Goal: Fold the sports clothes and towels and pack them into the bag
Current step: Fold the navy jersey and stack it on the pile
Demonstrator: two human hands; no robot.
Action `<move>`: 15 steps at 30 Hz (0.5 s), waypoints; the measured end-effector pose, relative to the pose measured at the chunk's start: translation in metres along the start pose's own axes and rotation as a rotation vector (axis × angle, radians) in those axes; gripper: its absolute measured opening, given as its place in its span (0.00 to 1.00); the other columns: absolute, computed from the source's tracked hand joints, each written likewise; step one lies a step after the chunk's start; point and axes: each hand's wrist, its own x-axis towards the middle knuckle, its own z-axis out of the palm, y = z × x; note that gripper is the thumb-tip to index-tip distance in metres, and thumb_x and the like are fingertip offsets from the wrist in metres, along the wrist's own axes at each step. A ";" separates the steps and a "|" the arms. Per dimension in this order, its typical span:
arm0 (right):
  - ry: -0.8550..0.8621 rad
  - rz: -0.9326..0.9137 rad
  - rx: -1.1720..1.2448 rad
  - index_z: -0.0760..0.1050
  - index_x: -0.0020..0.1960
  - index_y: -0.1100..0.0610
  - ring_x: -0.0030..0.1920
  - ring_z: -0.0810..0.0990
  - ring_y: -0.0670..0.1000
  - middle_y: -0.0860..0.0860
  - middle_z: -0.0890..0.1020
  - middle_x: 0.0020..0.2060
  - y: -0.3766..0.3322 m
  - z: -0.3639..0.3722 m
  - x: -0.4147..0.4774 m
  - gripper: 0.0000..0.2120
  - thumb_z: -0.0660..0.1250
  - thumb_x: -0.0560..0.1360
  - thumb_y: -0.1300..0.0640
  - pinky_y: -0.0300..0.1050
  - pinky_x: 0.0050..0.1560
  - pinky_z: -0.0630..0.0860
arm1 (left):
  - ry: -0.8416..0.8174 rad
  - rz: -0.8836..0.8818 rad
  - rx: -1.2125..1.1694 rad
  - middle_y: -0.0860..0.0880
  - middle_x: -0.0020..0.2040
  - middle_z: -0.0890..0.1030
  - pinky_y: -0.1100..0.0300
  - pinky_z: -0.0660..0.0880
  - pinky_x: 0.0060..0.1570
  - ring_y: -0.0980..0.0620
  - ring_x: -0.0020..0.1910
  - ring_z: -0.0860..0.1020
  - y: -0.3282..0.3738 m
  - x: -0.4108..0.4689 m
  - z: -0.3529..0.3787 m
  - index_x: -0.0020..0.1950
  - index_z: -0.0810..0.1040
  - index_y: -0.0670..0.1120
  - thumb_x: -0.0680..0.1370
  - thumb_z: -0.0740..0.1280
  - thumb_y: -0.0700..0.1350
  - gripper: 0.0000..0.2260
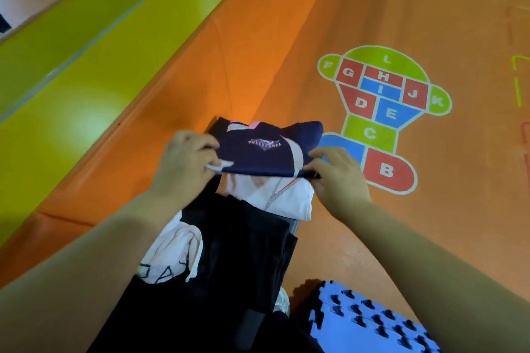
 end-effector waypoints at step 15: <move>-0.760 0.311 0.286 0.77 0.55 0.47 0.52 0.77 0.51 0.46 0.80 0.51 0.011 0.139 -0.130 0.10 0.64 0.75 0.53 0.47 0.50 0.74 | -0.630 -0.192 -0.148 0.55 0.32 0.76 0.57 0.73 0.35 0.55 0.32 0.74 -0.035 -0.137 0.149 0.42 0.77 0.52 0.73 0.68 0.42 0.04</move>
